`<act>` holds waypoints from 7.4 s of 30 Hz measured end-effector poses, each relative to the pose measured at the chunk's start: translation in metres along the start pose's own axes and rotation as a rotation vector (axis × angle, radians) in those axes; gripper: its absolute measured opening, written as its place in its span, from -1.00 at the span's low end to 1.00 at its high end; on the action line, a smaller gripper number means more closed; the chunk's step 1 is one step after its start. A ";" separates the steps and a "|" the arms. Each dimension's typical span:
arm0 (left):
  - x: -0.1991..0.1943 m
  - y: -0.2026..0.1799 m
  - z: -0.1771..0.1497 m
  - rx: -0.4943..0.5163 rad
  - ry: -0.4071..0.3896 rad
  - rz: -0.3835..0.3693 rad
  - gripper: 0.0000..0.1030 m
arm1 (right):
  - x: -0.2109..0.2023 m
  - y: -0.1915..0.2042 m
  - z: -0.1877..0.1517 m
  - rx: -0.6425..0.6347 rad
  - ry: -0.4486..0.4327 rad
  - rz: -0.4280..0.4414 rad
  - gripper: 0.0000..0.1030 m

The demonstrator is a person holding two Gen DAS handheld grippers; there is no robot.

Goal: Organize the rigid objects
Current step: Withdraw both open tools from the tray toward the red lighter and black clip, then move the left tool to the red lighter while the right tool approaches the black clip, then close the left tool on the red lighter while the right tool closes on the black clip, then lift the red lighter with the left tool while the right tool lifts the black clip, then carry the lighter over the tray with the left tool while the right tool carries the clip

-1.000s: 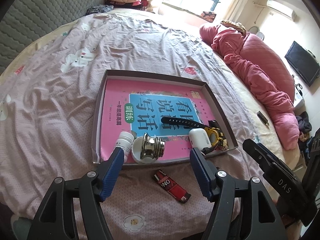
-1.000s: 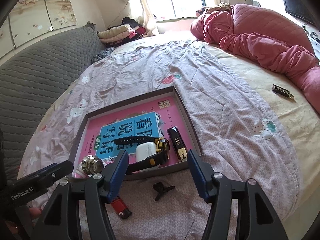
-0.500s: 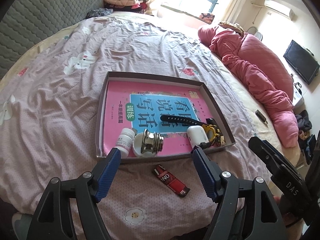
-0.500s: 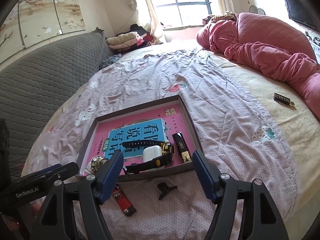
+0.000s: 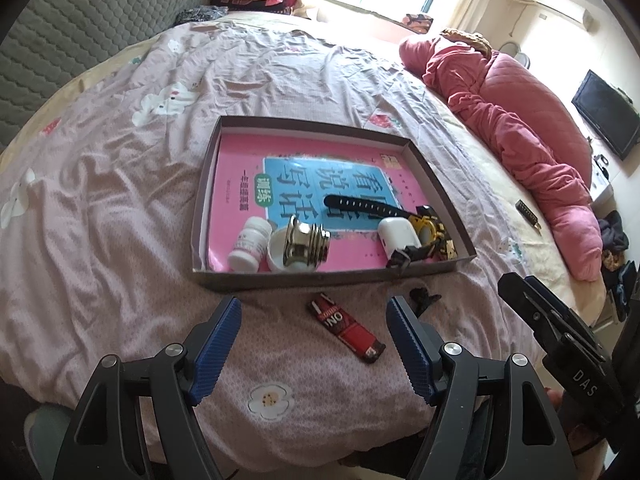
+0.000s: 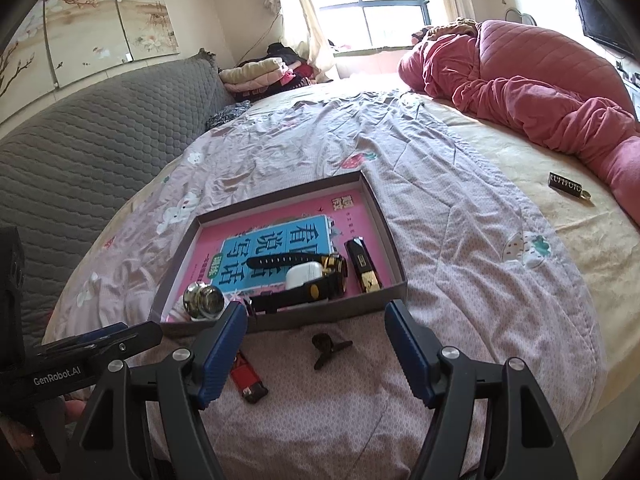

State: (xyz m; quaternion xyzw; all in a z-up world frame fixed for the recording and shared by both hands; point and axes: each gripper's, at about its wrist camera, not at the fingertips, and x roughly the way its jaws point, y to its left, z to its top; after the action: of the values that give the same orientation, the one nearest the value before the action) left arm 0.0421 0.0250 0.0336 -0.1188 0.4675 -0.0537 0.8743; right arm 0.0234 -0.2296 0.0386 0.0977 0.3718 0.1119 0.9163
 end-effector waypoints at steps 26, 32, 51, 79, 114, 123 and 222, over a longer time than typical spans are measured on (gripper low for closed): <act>0.005 -0.016 -0.025 0.040 0.054 -0.005 0.48 | 0.000 -0.001 -0.020 -0.007 0.051 -0.016 0.38; 0.013 -0.017 -0.031 0.045 0.078 -0.007 0.48 | 0.003 -0.006 -0.023 0.011 0.066 -0.031 0.38; 0.079 -0.018 -0.027 -0.072 0.212 0.020 0.48 | 0.028 -0.023 -0.035 0.036 0.136 -0.058 0.38; 0.115 -0.011 -0.017 -0.012 0.252 0.115 -0.21 | 0.086 -0.015 -0.032 0.124 0.258 0.014 0.24; 0.108 0.038 -0.016 -0.196 0.231 -0.054 -0.80 | 0.097 -0.017 -0.029 0.058 0.221 0.013 -0.51; 0.086 0.044 -0.019 -0.206 0.204 -0.061 -0.81 | 0.085 -0.009 -0.026 0.042 0.195 0.048 -0.51; 0.111 0.060 0.084 -0.070 0.125 0.012 -0.81 | 0.139 0.074 0.034 -0.162 0.231 0.109 -0.51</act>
State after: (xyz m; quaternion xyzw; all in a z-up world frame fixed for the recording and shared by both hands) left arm 0.1724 0.0732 -0.0259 -0.1430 0.5235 -0.0391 0.8390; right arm 0.1340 -0.1241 -0.0098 0.0300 0.4585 0.2017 0.8650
